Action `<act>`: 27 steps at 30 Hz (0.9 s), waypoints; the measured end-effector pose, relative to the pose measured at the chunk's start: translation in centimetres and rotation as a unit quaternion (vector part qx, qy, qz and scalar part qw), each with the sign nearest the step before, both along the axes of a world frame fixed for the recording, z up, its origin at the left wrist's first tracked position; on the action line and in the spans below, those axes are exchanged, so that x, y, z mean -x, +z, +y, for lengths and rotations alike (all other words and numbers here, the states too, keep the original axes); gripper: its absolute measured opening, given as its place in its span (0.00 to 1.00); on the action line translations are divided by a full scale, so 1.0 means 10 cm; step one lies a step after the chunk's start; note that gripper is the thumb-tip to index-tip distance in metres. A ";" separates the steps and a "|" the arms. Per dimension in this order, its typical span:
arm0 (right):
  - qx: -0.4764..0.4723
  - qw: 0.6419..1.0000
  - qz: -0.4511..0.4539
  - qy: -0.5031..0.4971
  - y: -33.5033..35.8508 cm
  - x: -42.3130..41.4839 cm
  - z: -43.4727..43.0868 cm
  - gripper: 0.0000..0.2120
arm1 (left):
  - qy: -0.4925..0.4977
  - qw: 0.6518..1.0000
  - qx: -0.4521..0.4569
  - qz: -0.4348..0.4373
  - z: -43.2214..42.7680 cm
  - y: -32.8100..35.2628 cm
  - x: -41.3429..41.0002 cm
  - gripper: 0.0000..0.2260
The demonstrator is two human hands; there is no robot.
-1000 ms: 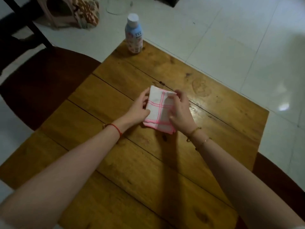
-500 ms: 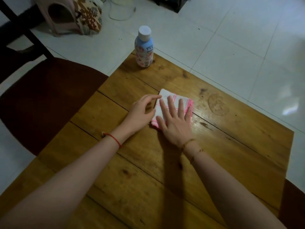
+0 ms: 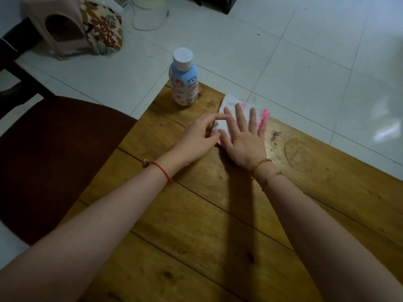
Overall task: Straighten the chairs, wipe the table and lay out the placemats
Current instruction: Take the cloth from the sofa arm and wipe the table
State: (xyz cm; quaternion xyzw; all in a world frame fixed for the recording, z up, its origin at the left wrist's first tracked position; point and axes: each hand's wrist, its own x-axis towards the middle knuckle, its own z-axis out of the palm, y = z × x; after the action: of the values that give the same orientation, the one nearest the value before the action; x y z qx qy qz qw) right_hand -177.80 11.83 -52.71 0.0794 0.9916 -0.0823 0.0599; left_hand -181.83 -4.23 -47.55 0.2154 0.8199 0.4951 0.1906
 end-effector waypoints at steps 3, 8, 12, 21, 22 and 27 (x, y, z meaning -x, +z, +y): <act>0.001 1.000 -0.004 -0.017 0.03 -0.13 0.22 0.30 | -0.015 1.000 -0.009 -0.007 0.17 0.00 -0.02 0.20; 0.000 0.999 -0.008 -0.040 0.05 -0.43 0.48 0.30 | -0.036 0.998 -0.031 -0.034 0.39 -0.05 -0.23 0.20; 0.008 0.997 -0.015 -0.071 0.07 -0.78 0.71 0.30 | -0.042 0.998 -0.041 -0.035 0.54 -0.01 -0.53 0.18; -0.013 0.988 -0.044 -0.151 0.07 -1.98 1.35 0.31 | -0.055 0.998 -0.024 -0.015 0.79 0.07 -1.29 0.21; -0.007 0.986 -0.045 -0.160 0.08 -2.13 1.41 0.31 | -0.073 0.997 0.000 0.019 0.80 0.07 -1.38 0.23; 0.015 0.983 -0.069 -0.171 0.13 -2.43 1.45 0.32 | -0.103 0.966 0.195 0.131 0.68 -0.16 -1.68 0.30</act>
State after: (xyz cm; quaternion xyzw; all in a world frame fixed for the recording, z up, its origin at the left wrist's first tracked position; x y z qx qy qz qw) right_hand -153.51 26.30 -51.43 0.2521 0.9557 -0.1008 0.1139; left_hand -165.03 2.55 -49.14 0.3200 0.8920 0.2705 0.1694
